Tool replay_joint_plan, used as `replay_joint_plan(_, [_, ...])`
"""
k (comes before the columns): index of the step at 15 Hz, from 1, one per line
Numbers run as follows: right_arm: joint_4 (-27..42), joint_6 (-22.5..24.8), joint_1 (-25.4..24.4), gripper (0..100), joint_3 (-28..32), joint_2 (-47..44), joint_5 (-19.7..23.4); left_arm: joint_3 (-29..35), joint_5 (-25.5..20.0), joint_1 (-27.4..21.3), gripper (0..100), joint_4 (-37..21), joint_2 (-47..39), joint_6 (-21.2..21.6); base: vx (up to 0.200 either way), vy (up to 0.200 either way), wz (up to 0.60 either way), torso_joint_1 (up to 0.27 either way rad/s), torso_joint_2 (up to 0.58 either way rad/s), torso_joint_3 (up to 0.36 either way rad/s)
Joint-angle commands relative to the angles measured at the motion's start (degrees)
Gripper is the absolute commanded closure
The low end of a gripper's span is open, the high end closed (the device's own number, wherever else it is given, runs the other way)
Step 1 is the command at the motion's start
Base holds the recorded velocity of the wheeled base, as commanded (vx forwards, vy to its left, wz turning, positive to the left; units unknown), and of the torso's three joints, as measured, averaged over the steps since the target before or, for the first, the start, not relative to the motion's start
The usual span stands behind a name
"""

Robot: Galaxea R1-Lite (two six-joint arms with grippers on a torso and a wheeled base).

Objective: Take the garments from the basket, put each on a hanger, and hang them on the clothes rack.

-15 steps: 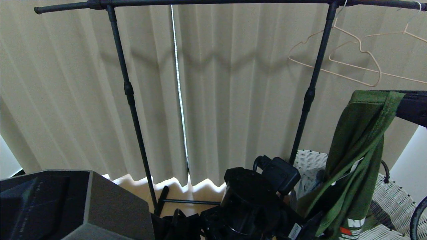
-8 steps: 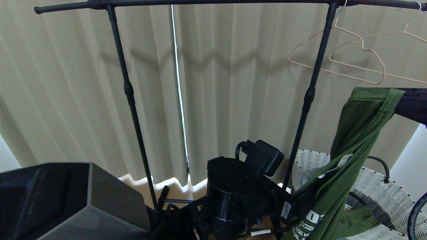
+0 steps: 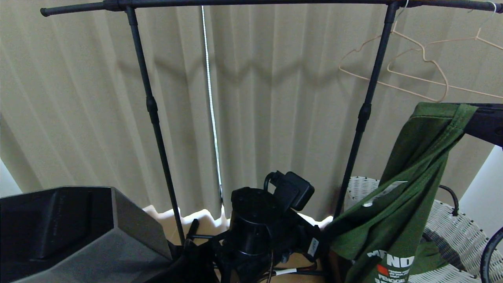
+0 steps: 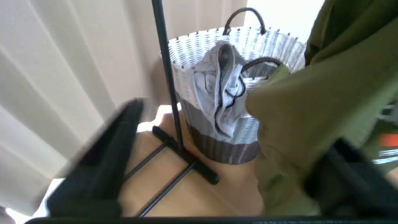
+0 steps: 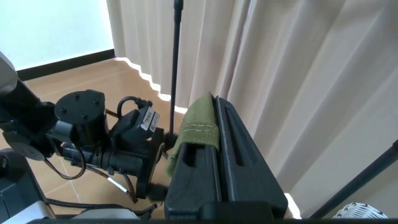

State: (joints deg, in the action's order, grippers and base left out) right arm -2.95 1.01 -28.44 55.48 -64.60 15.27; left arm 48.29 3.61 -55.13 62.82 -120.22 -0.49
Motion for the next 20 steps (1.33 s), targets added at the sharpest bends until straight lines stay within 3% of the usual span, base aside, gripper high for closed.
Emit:
replay_joint_plan(1, [-0.04, 0.04, -0.04, 100, 0.07, 0.09, 0.02, -0.74, 0.00, 0.02, 100, -0.06, 0.25, 0.31, 0.000, 0.000, 0.00, 0.000, 0.00, 0.000])
replay_joint_plan(4, [0.05, -0.05, -0.04, 100, 0.16, 0.09, -0.07, -6.36, 0.08, -0.25, 100, 5.91, 0.78, 5.15, 0.000, 0.000, 0.00, 0.000, 0.00, 0.000])
replay_joint_plan(6, [0.05, -0.05, -0.04, 100, 0.07, 0.00, -0.07, -14.10, 0.00, 0.19, 100, 15.32, 1.22, 11.83, 0.000, 0.000, 0.00, 0.000, 0.00, 0.000])
replay_joint_plan(8, [0.05, -0.05, -0.04, 100, 0.07, -0.09, -0.07, -17.17, 0.00, 2.57, 100, 14.70, 5.44, 12.09, 0.000, 0.000, 0.00, 0.000, 0.00, 0.000])
replay_joint_plan(10, [0.05, 0.04, -0.04, 100, 0.07, -0.53, -0.07, -17.61, 0.00, 5.99, 100, 5.65, 15.37, 12.09, 0.000, 0.000, 0.00, 0.000, 0.00, 0.000])
replay_joint_plan(13, [-0.30, -0.05, -0.04, 100, 0.16, -0.97, -0.16, -11.37, 0.00, 10.92, 100, -12.11, 28.03, 12.09, 0.000, 0.000, 0.00, 0.000, 0.00, 0.000])
replay_joint_plan(16, [-0.39, 0.04, 0.14, 100, 0.07, -1.14, -0.42, 1.99, 0.00, 15.58, 100, -34.61, 36.90, 12.09, 0.000, 0.000, 0.00, 0.000, 0.00, 0.000])
replay_joint_plan(18, [-1.88, 0.13, 0.49, 100, 0.07, -1.94, -0.51, 12.45, -0.09, 16.10, 100, -50.25, 39.98, 12.09, 0.000, 0.000, 0.00, 0.000, 0.00, 0.000])
replay_joint_plan(20, [-3.55, 0.22, 1.63, 100, 0.51, -3.61, -0.60, 18.60, 0.00, 16.28, 100, -58.42, 40.07, 12.00, 0.000, 0.000, 0.00, 0.000, 0.00, 0.000])
